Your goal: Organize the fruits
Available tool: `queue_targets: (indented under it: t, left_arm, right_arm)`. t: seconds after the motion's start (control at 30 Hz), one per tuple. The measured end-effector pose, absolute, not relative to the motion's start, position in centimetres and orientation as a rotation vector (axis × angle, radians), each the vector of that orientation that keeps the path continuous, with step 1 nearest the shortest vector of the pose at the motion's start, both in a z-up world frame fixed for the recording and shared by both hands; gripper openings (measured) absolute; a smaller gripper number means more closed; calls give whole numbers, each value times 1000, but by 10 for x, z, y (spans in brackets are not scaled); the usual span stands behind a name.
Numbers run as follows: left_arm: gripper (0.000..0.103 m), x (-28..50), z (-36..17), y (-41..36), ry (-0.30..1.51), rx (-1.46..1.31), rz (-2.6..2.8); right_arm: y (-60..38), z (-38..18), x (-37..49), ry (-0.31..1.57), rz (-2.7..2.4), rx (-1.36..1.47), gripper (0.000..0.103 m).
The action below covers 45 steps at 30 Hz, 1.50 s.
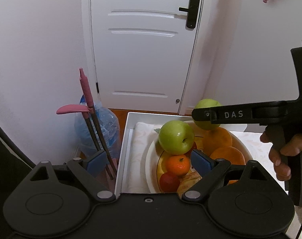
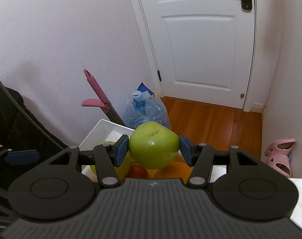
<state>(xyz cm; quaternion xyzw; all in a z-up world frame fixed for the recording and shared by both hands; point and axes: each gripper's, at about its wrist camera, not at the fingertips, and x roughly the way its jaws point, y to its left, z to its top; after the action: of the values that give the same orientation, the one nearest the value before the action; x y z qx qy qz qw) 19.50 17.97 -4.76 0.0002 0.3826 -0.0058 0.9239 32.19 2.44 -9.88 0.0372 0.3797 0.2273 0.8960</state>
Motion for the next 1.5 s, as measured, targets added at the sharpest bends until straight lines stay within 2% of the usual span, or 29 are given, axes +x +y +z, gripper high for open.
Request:
queue_targets:
  t: [0.07,0.13,0.2,0.23,0.6,1.13,1.2,1.27,1.43,1.5]
  left_arm:
    - [93,195,-48,180,784,2,-17]
    - [94,195,-49,180,786,3,-22]
    - [93,195,-50,180,786,4,-27]
    - [93,195,-49,181,786,5,-30]
    - [93,180,-35,170,754,20,-51]
    - [93,94,47,109,636,0,-5]
    - [93,79,55,100,622,-1,3]
    - [93,66,60,91,616,7,6]
    - [94,43,61,71,617,3,-11]
    - [97,35,60,64,617,-8,-22]
  right_arm:
    - [23,-101,320,783,465,96,71]
    - [20,-100,319,763,480,131,78]
    - [18,-96,316,739,474,150,89]
    - [17,-95,315,728,466,153,90]
    - [4,-71,289,698,430,153,90]
    - [-84,39,150,631,307,110,90]
    - [-100,47,127,631,270,100,92]
    - [-115,51,106,630,223,92,99]
    - [-143,49,61,657,144,73,99]
    - [-150,45,49,669,119,66,99]
